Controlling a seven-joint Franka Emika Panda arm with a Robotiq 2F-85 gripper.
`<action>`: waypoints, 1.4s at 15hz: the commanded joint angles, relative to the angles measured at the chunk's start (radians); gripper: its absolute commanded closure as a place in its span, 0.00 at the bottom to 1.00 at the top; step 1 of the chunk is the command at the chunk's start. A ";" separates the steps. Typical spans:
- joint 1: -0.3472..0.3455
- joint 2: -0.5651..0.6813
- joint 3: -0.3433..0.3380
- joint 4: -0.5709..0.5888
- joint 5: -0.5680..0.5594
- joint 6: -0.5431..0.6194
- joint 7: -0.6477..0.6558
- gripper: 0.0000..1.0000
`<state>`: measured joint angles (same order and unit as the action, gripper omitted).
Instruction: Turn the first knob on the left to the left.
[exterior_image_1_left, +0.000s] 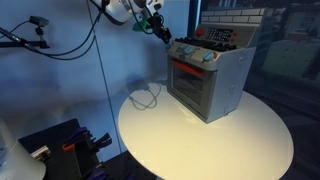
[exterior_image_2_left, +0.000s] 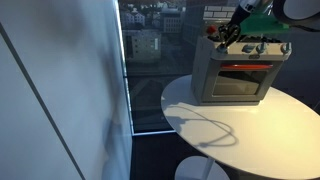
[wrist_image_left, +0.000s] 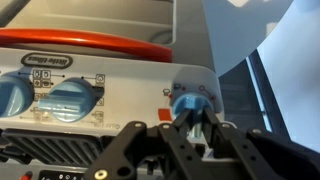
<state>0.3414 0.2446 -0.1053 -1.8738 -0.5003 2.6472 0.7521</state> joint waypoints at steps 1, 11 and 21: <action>-0.018 -0.026 0.009 0.014 -0.052 -0.079 0.016 0.94; -0.021 -0.027 0.023 0.026 -0.135 -0.128 0.018 0.94; -0.076 -0.078 0.080 0.011 -0.072 -0.206 -0.035 0.11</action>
<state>0.3013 0.2070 -0.0571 -1.8527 -0.5944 2.4929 0.7524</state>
